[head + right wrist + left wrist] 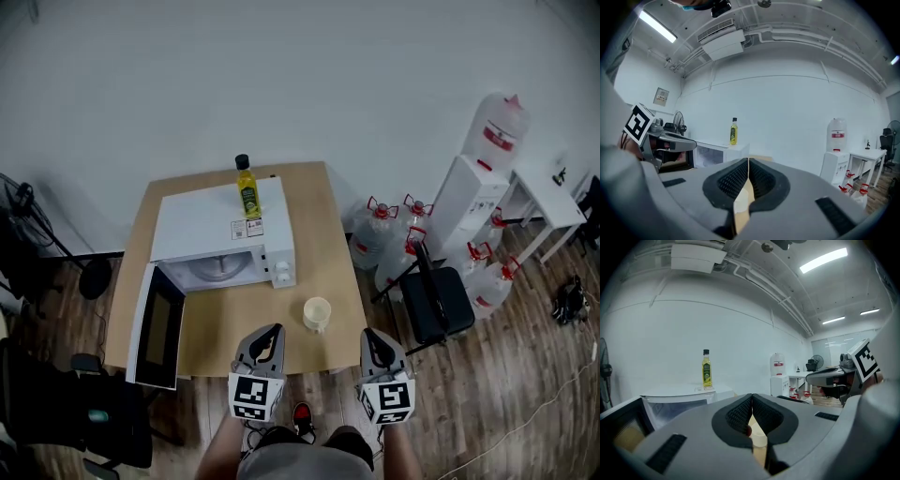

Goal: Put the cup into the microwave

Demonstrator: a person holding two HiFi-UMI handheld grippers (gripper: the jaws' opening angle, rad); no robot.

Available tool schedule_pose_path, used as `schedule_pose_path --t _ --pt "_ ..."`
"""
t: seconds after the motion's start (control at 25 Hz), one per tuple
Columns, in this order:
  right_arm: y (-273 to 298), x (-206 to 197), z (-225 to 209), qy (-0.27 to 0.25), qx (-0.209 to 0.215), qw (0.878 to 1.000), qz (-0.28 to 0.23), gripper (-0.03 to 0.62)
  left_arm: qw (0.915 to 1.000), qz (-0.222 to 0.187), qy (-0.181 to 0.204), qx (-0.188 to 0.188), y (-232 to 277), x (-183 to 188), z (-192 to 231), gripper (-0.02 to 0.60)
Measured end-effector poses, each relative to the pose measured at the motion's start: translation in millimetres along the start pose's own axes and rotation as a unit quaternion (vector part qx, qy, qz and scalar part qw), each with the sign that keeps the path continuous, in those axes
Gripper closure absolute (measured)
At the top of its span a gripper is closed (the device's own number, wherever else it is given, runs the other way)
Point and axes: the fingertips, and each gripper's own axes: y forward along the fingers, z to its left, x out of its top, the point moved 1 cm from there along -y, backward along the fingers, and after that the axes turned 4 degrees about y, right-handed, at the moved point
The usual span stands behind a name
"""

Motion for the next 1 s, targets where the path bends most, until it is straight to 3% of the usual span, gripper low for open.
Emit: schedule_pose_path --t 0.36,1.0 --pt "57 -19 17 0.011 0.077 0.996 0.034 0.572 0.9977 0.033 -0.021 0.055 11 -27 28 0.558" --pt "119 -136 27 0.031 0.198 0.969 0.142 0.572 0.9807 0.116 -0.078 0.137 32 -113 27 0.558"
